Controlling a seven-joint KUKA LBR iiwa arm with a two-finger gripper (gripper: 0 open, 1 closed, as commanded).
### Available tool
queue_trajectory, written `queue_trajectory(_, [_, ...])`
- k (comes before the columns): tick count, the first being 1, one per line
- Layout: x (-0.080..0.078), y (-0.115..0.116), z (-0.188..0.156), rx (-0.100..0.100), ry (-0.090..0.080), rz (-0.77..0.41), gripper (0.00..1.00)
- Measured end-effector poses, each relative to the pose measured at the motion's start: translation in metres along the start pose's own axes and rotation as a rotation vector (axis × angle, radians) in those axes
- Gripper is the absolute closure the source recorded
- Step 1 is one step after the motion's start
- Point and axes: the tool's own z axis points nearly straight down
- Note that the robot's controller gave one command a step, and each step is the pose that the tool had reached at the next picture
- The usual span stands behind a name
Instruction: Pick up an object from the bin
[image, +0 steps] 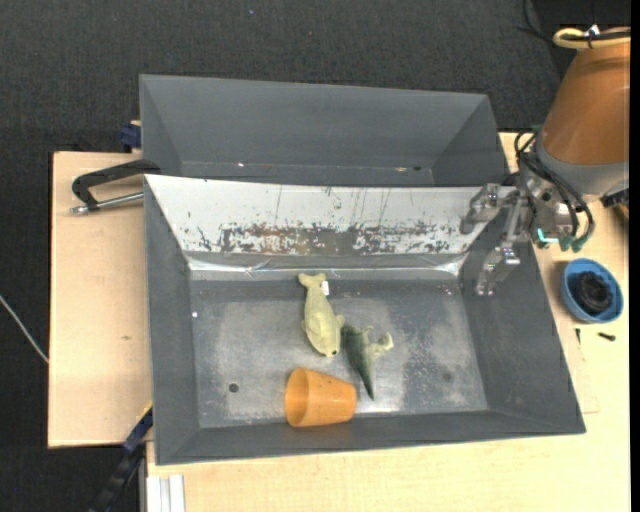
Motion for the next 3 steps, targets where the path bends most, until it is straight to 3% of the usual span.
queue_trajectory(1, [0.025, 0.061, 0.110, -0.003, 0.001, 0.038, 0.00])
queue_trajectory(2, [0.078, 0.114, 0.159, 0.001, -0.010, -0.022, 0.00])
queue_trajectory(3, [0.075, 0.112, 0.156, 0.002, -0.016, -0.020, 1.00])
